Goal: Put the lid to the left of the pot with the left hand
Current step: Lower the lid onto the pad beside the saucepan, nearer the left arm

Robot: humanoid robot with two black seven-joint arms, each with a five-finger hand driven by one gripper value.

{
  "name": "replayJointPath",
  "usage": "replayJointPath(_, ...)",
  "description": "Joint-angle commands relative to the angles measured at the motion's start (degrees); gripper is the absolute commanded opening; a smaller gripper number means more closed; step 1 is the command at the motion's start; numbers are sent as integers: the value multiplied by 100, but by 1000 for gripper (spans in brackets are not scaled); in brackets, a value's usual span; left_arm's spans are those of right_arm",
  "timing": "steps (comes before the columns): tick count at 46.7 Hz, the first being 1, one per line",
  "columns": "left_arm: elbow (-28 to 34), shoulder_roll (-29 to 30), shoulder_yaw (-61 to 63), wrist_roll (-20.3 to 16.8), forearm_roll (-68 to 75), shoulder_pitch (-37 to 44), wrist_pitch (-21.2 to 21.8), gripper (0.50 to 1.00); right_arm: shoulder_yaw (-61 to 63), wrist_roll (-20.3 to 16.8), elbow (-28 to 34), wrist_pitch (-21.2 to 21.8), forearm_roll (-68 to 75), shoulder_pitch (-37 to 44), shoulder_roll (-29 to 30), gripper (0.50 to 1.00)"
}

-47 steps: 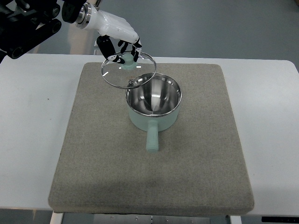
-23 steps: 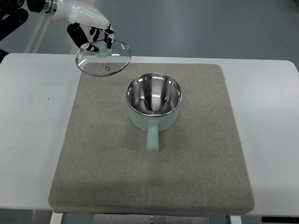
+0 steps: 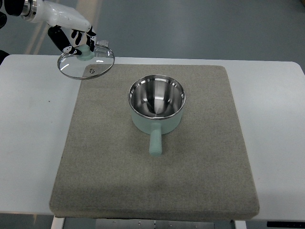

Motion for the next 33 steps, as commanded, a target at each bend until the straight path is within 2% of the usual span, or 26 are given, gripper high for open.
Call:
replayJointPath(1,-21,-3,-2,0,21,88,1,500,0,0,0,-1,0,0,0,921)
replayJointPath(15,-21,-118,-2,0,56,325,10,500,0,0,0,-1,0,0,0,921)
replayJointPath(33,49,-627,-11,0,38,835,45,500,0,0,0,-1,-8,0,0,921)
